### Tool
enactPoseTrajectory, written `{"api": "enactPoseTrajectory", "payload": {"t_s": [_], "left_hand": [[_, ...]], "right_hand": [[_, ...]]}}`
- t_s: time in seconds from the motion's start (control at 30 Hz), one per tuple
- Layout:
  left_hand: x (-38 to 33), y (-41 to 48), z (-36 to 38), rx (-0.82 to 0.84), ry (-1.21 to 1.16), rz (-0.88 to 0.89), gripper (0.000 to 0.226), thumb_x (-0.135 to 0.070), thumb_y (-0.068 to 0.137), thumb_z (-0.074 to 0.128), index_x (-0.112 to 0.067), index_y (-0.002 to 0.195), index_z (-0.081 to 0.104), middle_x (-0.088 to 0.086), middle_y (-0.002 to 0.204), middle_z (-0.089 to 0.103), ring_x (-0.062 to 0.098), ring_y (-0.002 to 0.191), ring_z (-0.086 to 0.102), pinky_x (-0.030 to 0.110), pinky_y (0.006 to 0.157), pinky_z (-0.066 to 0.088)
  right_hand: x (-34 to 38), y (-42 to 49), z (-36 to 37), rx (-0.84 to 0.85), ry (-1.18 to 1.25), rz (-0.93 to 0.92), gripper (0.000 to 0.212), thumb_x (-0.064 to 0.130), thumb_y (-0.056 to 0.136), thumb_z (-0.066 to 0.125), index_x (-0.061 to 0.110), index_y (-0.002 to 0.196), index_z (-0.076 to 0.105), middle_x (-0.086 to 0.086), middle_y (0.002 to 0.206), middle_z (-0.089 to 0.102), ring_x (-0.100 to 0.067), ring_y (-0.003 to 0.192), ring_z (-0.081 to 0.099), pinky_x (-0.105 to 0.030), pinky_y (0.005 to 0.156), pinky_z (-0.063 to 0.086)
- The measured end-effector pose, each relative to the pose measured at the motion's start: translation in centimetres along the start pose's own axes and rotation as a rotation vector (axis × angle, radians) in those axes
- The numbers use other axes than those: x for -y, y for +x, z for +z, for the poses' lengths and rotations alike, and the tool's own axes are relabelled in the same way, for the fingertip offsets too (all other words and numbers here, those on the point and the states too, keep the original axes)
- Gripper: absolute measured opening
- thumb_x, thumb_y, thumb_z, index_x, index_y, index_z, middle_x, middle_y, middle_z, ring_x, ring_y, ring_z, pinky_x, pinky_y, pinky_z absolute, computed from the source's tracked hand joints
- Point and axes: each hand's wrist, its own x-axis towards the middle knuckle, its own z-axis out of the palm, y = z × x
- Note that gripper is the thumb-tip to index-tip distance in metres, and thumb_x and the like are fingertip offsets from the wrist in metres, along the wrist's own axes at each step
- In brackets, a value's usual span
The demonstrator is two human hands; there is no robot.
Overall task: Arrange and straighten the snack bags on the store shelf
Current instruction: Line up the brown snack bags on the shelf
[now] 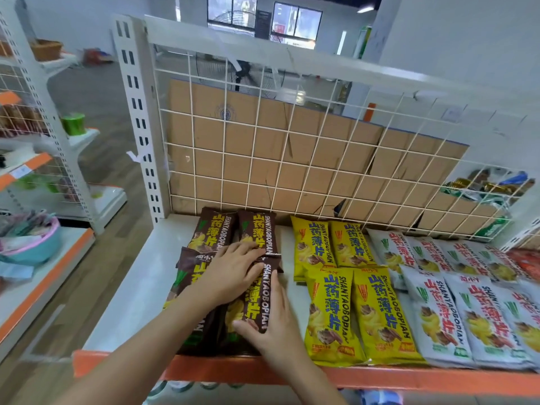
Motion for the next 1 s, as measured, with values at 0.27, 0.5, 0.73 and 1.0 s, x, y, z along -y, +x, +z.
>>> {"api": "enactPoseTrajectory", "payload": {"t_s": [0.27,0.5,0.73,1.0], "left_hand": [[-0.8,1.0,-0.2,0.031,-0.074,-0.017,0.071,-0.058,0.080,0.008,-0.030,0.141,0.033,-0.006,0.153,0.023,0.015,0.140,0.015,0.038,0.115,0.005],[-0.7,1.3,0.1,0.072,-0.064,-0.015,0.049,-0.048,0.096,0.024,-0.031,0.141,0.032,-0.006,0.154,0.019,0.016,0.143,0.009,0.041,0.117,0.002],[-1.8,1.6,-0.9,0.018,-0.022,0.079,0.072,-0.063,0.082,0.008,-0.029,0.139,0.034,-0.006,0.149,0.029,0.016,0.137,0.024,0.035,0.112,0.016],[-5.7,3.9,-0.3,-0.037,-0.164,0.194,0.086,-0.064,0.068,0.007,-0.024,0.132,0.047,-0.004,0.137,0.045,0.022,0.126,0.041,0.034,0.103,0.032]], "right_hand": [[-0.1,0.0,0.8,-0.074,-0.098,-0.067,0.108,0.054,0.079,0.060,0.021,0.143,-0.021,0.003,0.156,-0.013,-0.005,0.141,-0.007,-0.017,0.108,0.000],[0.1,-0.5,0.8,-0.089,-0.131,-0.054,0.109,0.067,0.075,0.053,0.021,0.144,-0.018,0.004,0.156,-0.013,-0.005,0.141,-0.009,-0.020,0.111,0.001],[-0.2,-2.5,-5.0,-0.201,0.078,-0.007,0.069,0.040,0.087,0.057,0.040,0.141,0.014,0.018,0.139,0.037,0.001,0.126,0.036,-0.028,0.106,0.034],[-5.2,-1.6,-12.4,-0.356,-0.038,0.097,0.058,0.050,0.081,0.054,0.029,0.133,0.041,0.013,0.126,0.050,-0.008,0.118,0.047,-0.028,0.098,0.039]]}}
